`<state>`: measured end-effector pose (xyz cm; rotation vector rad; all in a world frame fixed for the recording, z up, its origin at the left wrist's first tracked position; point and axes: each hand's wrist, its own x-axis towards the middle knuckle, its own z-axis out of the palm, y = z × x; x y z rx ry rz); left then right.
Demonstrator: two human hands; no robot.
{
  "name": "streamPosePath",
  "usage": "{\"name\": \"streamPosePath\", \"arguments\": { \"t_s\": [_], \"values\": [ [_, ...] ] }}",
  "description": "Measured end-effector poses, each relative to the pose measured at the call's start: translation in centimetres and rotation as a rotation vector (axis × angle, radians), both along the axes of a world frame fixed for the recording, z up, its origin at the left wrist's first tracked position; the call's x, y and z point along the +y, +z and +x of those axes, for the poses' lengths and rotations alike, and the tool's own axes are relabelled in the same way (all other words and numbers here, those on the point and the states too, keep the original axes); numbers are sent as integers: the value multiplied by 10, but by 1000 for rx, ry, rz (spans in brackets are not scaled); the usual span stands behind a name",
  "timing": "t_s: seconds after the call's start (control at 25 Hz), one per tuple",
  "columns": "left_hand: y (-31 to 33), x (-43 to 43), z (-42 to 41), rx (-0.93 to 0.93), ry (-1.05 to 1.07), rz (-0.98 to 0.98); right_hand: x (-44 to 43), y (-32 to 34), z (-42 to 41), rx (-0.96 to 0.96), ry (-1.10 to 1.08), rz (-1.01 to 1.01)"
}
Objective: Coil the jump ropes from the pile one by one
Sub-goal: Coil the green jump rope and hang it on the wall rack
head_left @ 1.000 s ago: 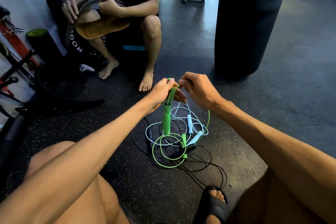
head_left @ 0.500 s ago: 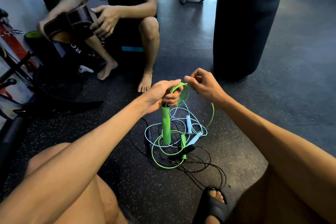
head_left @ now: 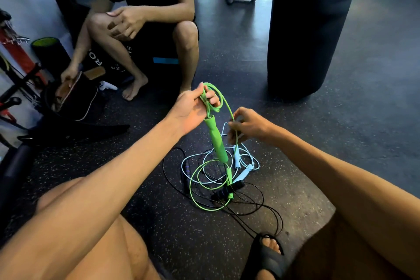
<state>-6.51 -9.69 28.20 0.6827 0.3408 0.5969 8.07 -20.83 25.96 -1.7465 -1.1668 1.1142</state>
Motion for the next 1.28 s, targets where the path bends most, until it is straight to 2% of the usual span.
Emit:
{"name": "streamPosePath", "arguments": {
  "t_s": [0.12, 0.24, 0.36, 0.44, 0.52, 0.64, 0.76, 0.84, 0.92, 1.0, 1.16, 1.28],
  "values": [
    [-5, 13, 0, 42, 201, -19, -6, -3, -9, -36, 128, -72],
    [-11, 19, 1, 90, 291, -4, -3, -3, -16, -93, 100, -52],
    [-9, 14, 2, 97, 297, 52, 7, -8, -15, -502, 166, -11],
    [-7, 12, 2, 114, 303, 98, 9, -10, -15, -678, 213, 42],
    [-10, 10, 2, 172, 306, 174, 8, -7, -18, -721, 267, 164],
    [-15, 2, 5, 357, 278, 380, 6, 3, -17, -743, 291, 361],
    [-14, -6, 9, 474, 218, 516, 6, 8, -13, -775, 251, 414],
    [-19, -3, 11, 569, 234, 610, 3, 9, -17, -723, 198, 427],
    [-27, 2, 10, 687, 263, 753, 1, 18, -21, -561, 147, 443],
    [-32, 1, 9, 712, 201, 824, 0, 27, -18, -425, 118, 444],
    [-28, -10, 12, 614, -12, 784, 1, 34, -5, -250, 55, 457],
    [-27, -12, 14, 551, -154, 659, 3, 36, 6, -228, 2, 519]
  ]
}}
